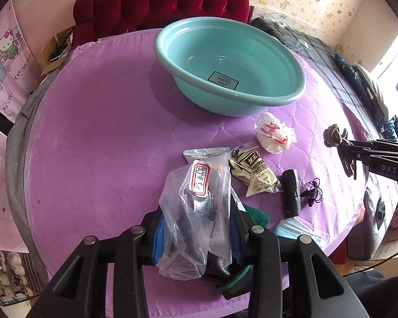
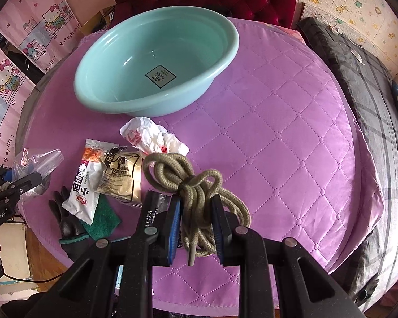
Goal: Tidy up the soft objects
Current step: 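Carry the rope and plastic bag with both tools over the mint-green basin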
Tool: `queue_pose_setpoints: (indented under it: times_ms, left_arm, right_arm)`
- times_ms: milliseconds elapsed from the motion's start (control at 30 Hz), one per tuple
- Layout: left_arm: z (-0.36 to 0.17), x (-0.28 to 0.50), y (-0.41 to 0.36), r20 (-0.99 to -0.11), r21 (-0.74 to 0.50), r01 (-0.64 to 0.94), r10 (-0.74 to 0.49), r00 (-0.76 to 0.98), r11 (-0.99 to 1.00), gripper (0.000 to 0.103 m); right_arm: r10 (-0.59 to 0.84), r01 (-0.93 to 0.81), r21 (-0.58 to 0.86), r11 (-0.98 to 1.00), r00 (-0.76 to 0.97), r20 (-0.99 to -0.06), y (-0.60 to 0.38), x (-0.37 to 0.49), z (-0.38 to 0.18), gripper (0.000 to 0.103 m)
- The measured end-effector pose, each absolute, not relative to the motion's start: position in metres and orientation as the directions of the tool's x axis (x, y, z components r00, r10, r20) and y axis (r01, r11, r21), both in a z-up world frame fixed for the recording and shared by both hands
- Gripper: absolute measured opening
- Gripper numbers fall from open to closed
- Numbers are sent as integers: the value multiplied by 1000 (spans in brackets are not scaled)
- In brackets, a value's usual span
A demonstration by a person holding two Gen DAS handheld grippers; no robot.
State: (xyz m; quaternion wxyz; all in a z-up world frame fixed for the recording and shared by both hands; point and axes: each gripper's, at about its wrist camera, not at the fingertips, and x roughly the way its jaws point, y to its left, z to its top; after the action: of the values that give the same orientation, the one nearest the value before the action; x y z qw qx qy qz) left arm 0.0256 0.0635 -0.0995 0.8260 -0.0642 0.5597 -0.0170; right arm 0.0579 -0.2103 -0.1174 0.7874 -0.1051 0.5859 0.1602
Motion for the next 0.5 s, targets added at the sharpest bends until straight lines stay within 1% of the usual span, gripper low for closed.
queue_pose_setpoints:
  times_ms: [500]
  left_arm:
    - [-57, 44, 43, -893, -127, 50, -136, 428, 991, 43]
  right_arm:
    - [154, -407, 9, 913, 325, -933, -190, 78, -63, 23]
